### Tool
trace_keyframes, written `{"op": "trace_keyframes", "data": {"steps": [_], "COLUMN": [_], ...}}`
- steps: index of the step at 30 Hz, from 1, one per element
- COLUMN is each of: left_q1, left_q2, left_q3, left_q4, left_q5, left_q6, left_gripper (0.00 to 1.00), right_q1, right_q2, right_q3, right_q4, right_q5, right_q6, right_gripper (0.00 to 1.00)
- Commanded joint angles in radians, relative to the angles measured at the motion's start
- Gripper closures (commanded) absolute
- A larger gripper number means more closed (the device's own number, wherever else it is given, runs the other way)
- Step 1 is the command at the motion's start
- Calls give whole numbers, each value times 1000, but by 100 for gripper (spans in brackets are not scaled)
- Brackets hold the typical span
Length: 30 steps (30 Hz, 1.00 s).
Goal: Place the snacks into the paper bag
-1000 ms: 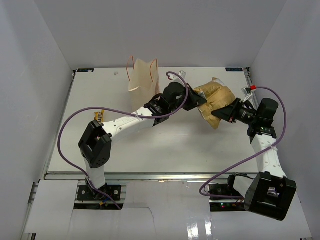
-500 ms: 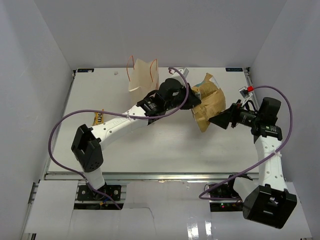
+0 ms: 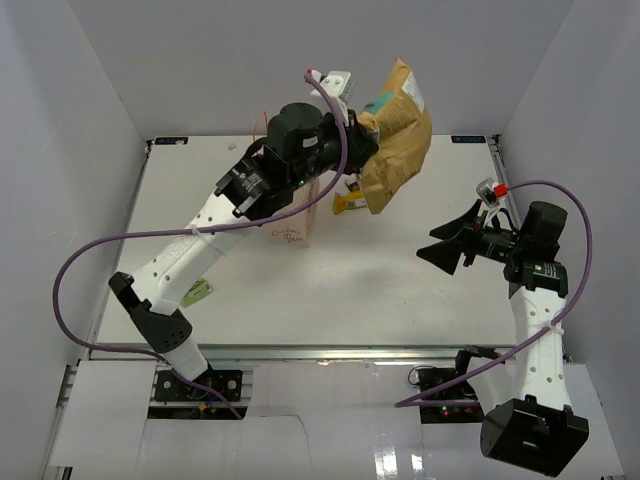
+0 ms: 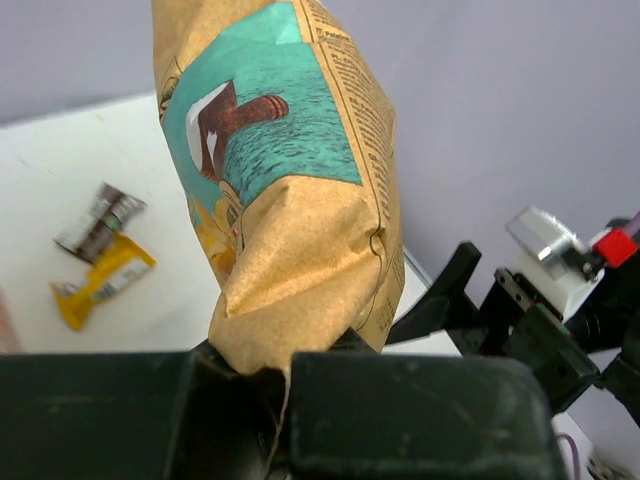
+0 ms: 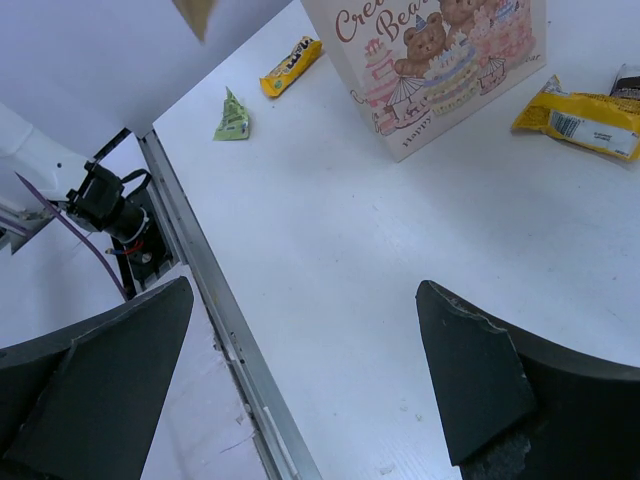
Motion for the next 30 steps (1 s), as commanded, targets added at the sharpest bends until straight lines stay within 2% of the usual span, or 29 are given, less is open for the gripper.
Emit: {"op": "trace_keyframes", "data": {"steps": [1,5,8,11,12,17,22,26,30], "left_q1": [26,29,28,29,29,29,28,28,32], "left_q2": [-77,-72,-96,-156,-172,-270,-291,-281,-255], "left_q3": [133,276,333,307,290,201,189,161,154], "left_q4": [-75,-166,-175,-152,-148,-120,-154,-261,-322], "left_q5": [-93,-185,-283,-398,-423,-556,-560,-489,-478], "left_q6": [142,254,320,412,489,610,620,586,561], "left_gripper": [100,100,100,100,100,100,100,100,100], "right_q1": [-1,-1,-2,-1,-1,-1,-1,-1,-1], "right_q2": [-17,-20,-19,-16,-13,-2,15,35,56], "right_q3": [17,-11,-43,-69,-74,-98,-117,-117,-122], "right_q4": [-7,-5,-3,-5,-5,-3,1,1,3], "right_q5": [-29,-6,10,29,30,40,41,32,30], "right_q6": [-38,-53,-70,-84,-92,-107,-124,-135,-142], "right_gripper": [2,2,2,2,2,2,2,2,2]}}
